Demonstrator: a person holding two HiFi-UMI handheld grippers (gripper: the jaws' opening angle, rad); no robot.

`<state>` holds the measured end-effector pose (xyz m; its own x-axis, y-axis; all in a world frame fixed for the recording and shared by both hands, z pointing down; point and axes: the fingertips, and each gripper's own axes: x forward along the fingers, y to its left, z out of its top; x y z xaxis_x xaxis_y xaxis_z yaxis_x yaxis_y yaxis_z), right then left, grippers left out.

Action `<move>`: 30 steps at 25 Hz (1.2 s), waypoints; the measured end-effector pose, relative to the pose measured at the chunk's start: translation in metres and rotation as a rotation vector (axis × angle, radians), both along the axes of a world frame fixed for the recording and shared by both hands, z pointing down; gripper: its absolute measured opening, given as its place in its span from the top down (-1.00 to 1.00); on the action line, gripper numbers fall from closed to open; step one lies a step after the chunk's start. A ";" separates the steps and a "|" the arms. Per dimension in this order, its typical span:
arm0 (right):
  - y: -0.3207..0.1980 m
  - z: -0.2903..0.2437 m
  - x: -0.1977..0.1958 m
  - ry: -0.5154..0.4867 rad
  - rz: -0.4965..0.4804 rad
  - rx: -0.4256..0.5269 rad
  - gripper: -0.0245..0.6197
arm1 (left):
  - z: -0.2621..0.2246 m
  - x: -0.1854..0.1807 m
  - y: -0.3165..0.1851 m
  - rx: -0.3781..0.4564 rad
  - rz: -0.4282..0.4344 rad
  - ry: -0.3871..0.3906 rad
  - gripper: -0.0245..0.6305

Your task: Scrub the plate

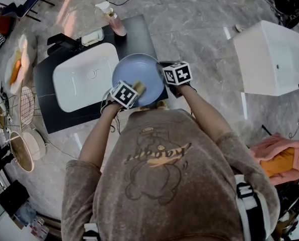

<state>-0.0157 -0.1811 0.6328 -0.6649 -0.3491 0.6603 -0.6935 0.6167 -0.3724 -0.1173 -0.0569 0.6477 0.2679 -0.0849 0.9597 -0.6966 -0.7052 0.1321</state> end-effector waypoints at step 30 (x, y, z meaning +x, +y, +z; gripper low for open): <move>0.000 -0.001 -0.002 0.032 -0.045 0.006 0.86 | -0.002 -0.049 -0.104 0.220 0.055 -0.303 0.73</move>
<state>-0.0175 -0.1811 0.6321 -0.6585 -0.3231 0.6797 -0.6765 0.6498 -0.3465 -0.1668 -0.1609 0.6456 -0.0158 -0.2912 0.9565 -0.6409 -0.7314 -0.2332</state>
